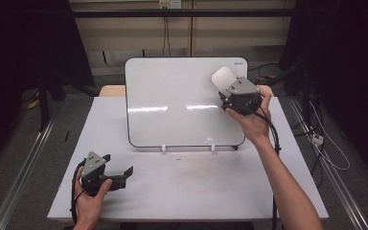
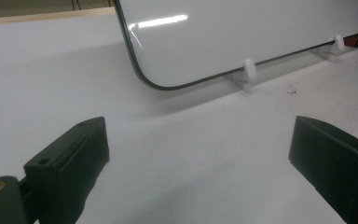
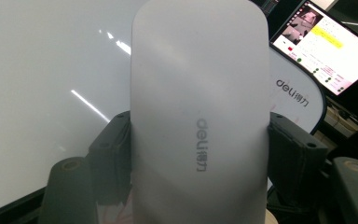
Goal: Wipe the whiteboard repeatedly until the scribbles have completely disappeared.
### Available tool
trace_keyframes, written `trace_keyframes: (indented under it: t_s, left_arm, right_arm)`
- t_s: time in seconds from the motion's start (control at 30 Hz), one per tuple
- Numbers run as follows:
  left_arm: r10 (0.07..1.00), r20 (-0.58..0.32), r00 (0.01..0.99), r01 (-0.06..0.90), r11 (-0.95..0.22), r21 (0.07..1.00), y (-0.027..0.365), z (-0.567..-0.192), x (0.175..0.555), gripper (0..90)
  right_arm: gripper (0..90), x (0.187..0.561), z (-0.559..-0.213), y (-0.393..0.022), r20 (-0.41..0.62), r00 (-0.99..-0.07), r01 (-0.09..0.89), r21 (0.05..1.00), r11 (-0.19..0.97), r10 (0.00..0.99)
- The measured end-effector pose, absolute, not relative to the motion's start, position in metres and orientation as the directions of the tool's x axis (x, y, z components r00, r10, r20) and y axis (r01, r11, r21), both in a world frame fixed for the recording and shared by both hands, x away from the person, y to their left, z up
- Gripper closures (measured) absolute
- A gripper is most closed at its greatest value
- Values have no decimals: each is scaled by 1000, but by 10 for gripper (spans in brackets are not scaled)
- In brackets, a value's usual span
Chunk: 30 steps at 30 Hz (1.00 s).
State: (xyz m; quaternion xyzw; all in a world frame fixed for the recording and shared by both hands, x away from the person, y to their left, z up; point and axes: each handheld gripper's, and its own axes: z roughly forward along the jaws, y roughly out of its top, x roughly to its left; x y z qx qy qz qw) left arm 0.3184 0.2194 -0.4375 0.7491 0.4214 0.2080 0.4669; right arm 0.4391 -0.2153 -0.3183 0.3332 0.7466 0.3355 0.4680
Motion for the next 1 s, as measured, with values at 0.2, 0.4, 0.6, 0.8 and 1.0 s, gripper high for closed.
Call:
trace_keyframes:
  t_s: [0.2, 0.4, 0.6, 0.8, 1.0]
  left_arm:
    - [828, -82, 555, 442, -210, 872, 220, -438, 319, 48]
    - [827, -81, 556, 440, -211, 873, 220, -438, 318, 47]
    - [827, -78, 557, 443, -217, 870, 221, -438, 319, 47]
    - [828, -90, 553, 450, -206, 869, 223, -440, 319, 47]
    - [829, -88, 553, 450, -207, 869, 223, -440, 319, 47]
  right_arm:
    - [316, 452, -321, -215, -497, -321, 202, 796, 571, 806]
    - [316, 462, -326, -216, -513, -309, 232, 776, 587, 801]
    - [316, 465, -329, -214, -520, -306, 235, 771, 592, 798]
    - [315, 469, -331, -215, -506, -315, 249, 773, 584, 803]
    - [314, 468, -332, -215, -502, -309, 246, 778, 578, 807]
